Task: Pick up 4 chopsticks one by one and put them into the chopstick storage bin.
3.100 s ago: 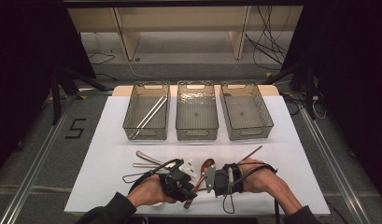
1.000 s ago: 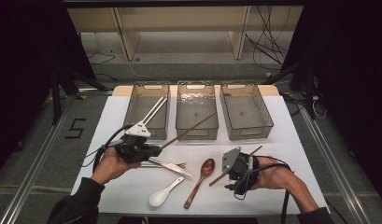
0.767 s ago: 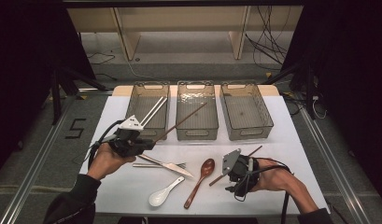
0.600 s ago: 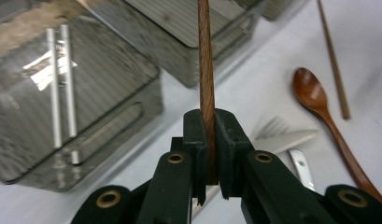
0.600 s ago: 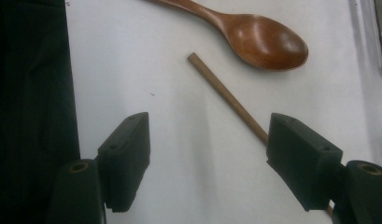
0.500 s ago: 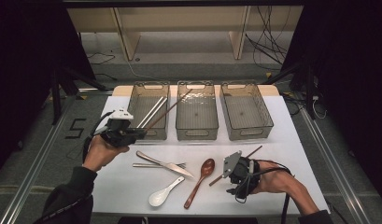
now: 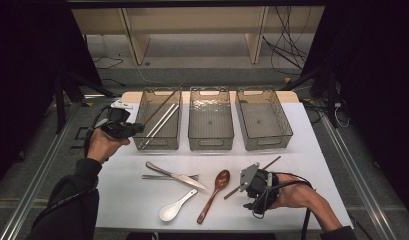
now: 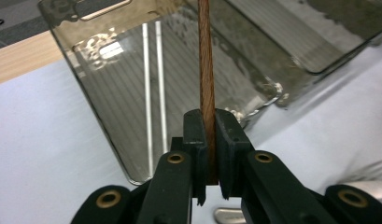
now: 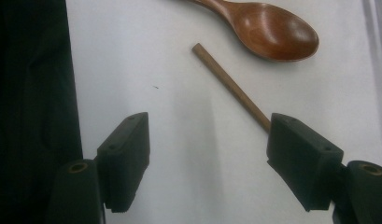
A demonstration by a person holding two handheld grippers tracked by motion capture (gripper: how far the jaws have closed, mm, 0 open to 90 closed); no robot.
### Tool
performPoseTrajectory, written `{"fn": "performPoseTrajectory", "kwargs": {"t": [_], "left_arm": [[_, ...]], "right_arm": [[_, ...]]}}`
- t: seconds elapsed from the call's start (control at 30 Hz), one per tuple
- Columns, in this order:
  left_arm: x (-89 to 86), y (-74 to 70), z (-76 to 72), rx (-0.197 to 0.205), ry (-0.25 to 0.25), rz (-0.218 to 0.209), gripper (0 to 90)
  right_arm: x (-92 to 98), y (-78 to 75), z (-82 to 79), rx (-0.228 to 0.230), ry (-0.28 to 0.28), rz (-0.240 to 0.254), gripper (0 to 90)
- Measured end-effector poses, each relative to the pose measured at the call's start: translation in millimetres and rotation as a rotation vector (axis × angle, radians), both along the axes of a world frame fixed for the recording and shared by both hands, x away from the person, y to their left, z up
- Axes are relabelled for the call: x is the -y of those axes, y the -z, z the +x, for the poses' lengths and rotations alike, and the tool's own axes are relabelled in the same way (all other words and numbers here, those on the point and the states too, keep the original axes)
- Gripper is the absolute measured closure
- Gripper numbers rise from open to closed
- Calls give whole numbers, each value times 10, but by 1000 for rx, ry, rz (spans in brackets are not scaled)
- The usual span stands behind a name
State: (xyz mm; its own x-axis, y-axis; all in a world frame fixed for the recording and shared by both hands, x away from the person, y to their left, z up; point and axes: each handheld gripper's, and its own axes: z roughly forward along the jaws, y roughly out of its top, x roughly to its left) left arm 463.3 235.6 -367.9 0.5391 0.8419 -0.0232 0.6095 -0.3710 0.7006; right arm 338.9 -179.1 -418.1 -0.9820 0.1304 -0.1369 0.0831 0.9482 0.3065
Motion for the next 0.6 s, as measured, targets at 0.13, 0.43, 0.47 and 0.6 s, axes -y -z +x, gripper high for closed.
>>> {"fn": "performPoseTrajectory", "kwargs": {"t": [0.13,0.43,0.47,0.6], "left_arm": [[-39,46,97,-7,-27,-4,832],[-51,129,293,-41,-66,22,832],[-49,140,313,-49,-70,22,831],[-32,181,377,-74,-80,28,831]], "right_arm": [[1,-2,-4,0,0,-1,308],[16,-8,-1,-3,8,6,295],[17,-8,0,-4,10,5,294],[28,-8,4,-6,14,10,292]]}}
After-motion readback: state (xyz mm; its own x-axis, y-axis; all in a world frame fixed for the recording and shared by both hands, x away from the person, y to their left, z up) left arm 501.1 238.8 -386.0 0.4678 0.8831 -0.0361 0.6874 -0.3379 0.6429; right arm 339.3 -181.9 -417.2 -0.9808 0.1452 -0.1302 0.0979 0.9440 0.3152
